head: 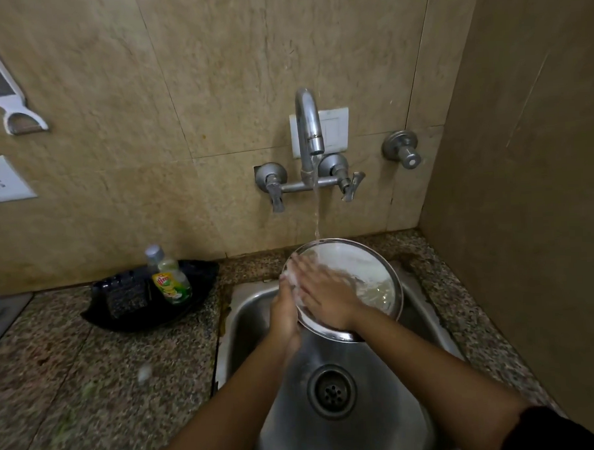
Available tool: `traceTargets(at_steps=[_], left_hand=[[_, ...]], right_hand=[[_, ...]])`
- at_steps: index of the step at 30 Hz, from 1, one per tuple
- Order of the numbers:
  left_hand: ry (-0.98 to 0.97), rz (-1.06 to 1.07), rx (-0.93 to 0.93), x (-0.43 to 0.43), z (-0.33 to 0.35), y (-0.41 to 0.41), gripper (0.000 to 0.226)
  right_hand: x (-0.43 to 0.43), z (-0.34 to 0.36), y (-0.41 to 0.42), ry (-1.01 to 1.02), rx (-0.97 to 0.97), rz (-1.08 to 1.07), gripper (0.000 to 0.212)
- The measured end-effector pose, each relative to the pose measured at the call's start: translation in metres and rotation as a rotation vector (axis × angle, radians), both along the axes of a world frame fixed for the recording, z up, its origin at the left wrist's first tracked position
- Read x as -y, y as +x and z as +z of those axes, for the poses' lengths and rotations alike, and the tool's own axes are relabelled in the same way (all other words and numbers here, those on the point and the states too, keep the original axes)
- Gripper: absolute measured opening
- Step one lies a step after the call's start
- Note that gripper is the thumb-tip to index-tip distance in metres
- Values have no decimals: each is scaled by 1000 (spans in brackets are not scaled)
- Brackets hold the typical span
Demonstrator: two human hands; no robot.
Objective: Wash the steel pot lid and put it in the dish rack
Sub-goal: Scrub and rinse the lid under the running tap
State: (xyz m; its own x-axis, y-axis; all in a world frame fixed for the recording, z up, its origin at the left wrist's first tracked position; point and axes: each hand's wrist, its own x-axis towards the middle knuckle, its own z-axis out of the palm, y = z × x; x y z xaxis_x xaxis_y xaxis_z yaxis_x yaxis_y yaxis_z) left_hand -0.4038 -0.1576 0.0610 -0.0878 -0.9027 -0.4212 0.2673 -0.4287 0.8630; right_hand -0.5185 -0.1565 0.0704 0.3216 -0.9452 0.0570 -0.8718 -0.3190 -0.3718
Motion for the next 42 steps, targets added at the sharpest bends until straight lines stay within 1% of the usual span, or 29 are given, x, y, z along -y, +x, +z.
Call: traceTargets(at_steps=[2,4,6,8,10,12,14,17,19,20,21,22,24,26,27,28,29,33,35,36,39,40,42], left_hand=[[-9,-7,5,6,4,2,55],[20,8,-27,12,1,11,63],[30,32,-27,13,-1,18,58],[25,40,-32,10,-2,18,51],[29,38,-29,3,-3,12,48],[41,30,-14,0,-4,4,50],[34,0,3,0,0,-3,53],[5,9,10,6,3,-8,49],[34,52,-1,11,6,-4,53],[47,88,-7,14,6,0,55],[58,123,-4,16,6,5,55],[65,141,6,17,5,9,53],[64,136,9,13,5,10,49],[73,114,13,4,8,7,49],[81,105,8,1,8,5,49],[83,98,-2,1,7,4,49],[86,90,-1,1,10,3,50],[80,79,5,12,16,10,57],[70,100,16,16,16,18,55],[72,113,19,19,15,21,55],[98,99,48,17,8,25,55],[100,73,55,16,6,24,54],[112,40,60,11,8,15,52]], right_hand=[[-19,4,-4,50,25,150,57],[-35,1,-24,67,-77,182,56],[-42,-2,-51,43,-206,76,57],[-33,-3,-70,23,-260,-129,60],[-12,1,-73,-4,-246,-274,62],[9,5,-59,-46,-194,-296,65],[16,12,-35,-33,-115,-170,65],[-6,21,-9,67,-66,95,60],[-29,23,-16,126,-88,190,59],[-39,23,-26,153,-129,194,59],[-47,23,-38,173,-175,159,60],[-50,23,-50,183,-212,80,61],[-45,25,-66,159,-225,-131,63],[-22,23,-64,60,-254,-285,66],[-10,22,-57,4,-251,-321,68],[1,21,-48,-23,-209,-323,68],[8,20,-36,-22,-165,-281,68],[-15,24,-1,84,-65,72,58],[-33,19,-12,138,-67,135,56],[-38,16,-23,143,-90,96,54],[-36,8,-58,82,-204,-287,60],[-29,9,-61,65,-240,-376,62],[-8,10,-52,6,-209,-437,65]])
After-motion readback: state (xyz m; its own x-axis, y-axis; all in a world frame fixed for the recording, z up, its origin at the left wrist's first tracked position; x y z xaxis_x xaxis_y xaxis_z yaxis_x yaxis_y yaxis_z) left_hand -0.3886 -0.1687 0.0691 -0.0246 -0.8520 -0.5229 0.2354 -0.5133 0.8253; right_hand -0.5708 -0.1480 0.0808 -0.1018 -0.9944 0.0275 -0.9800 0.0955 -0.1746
